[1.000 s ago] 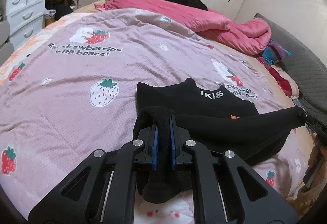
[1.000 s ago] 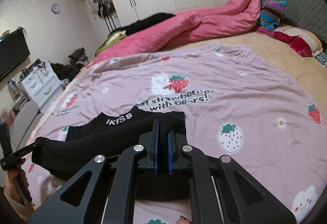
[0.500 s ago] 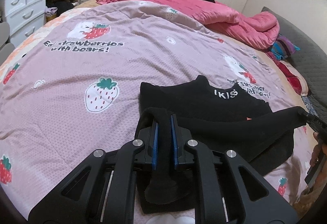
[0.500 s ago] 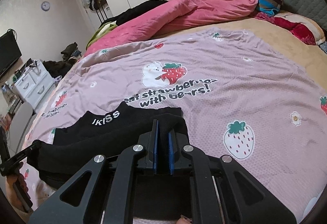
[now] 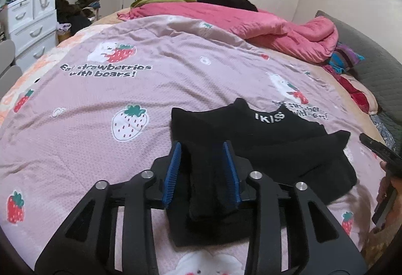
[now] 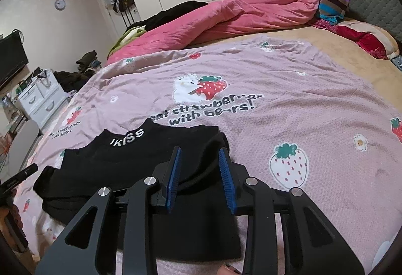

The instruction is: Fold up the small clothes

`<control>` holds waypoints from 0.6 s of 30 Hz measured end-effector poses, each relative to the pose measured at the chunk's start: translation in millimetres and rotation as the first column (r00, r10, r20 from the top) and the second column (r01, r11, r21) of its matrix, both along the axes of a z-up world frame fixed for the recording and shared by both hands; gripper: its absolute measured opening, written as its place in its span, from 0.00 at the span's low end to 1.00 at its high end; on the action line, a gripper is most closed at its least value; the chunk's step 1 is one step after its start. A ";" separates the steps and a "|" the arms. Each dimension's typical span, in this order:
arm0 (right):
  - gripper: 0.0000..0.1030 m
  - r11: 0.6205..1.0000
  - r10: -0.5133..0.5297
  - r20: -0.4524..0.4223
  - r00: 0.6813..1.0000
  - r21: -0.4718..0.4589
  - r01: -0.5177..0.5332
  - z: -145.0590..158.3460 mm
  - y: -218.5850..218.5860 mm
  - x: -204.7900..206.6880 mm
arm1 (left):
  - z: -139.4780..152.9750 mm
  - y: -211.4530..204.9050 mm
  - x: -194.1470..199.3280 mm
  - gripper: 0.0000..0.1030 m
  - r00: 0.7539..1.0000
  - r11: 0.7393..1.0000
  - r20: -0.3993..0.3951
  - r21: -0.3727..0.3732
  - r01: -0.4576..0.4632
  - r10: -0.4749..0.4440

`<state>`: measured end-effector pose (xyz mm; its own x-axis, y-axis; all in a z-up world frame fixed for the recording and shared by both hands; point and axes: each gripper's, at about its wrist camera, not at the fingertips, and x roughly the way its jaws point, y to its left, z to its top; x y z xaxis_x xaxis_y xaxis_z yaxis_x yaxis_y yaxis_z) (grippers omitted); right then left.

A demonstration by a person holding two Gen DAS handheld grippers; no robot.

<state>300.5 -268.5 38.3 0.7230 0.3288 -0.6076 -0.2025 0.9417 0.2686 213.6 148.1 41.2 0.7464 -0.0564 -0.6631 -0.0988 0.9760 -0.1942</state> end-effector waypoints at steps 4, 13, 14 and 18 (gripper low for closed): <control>0.30 0.999 0.033 0.011 0.999 0.000 -0.033 2.3 7.6 -9.8 | 1.9 -10.1 -13.3 0.35 0.999 0.999 0.012 0.007 0.032 -0.032; 0.30 0.994 0.111 0.020 0.994 -0.017 -0.111 0.1 26.0 -32.3 | -15.5 -26.9 -43.0 0.37 0.997 0.997 -0.017 0.002 0.077 -0.077; 0.30 0.993 0.115 0.019 0.993 -0.016 -0.115 -0.4 26.5 -33.9 | -19.7 -28.2 -46.4 0.37 0.996 0.997 -0.025 -0.003 0.081 -0.082; 0.30 0.990 0.137 0.013 0.991 -0.017 -0.136 -4.9 29.6 -42.5 | -35.0 -33.6 -51.9 0.37 0.993 0.995 -0.064 -0.012 0.100 -0.100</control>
